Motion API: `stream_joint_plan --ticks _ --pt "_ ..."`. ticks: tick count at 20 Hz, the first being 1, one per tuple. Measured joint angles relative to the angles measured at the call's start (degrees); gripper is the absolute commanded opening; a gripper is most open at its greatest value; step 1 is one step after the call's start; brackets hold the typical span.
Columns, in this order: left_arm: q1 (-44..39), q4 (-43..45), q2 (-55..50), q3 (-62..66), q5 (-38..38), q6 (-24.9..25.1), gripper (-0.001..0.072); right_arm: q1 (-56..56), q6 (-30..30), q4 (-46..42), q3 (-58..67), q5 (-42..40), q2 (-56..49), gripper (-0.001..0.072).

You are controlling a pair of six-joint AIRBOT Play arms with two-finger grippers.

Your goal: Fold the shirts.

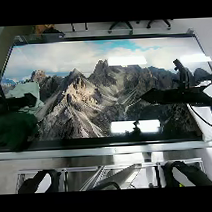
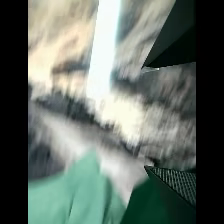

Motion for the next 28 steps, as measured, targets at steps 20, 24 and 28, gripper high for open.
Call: stream_joint_plan --ticks 20,24,28 --pt "11.56 13.92 -44.48 23.47 3.17 1.01 0.001 -0.07 4.76 0.66 0.0 -3.5 -6.6 0.0426" --pt "7.63 12.85 -41.46 31.08 -2.4 0.0 0.001 -0.07 4.61 0.85 0.0 -3.13 -7.02 0.0426" --pt "-1.01 4.07 -33.68 44.94 -7.91 -0.17 0.0011 -0.07 1.77 0.92 0.0 -3.1 -7.13 0.0438"
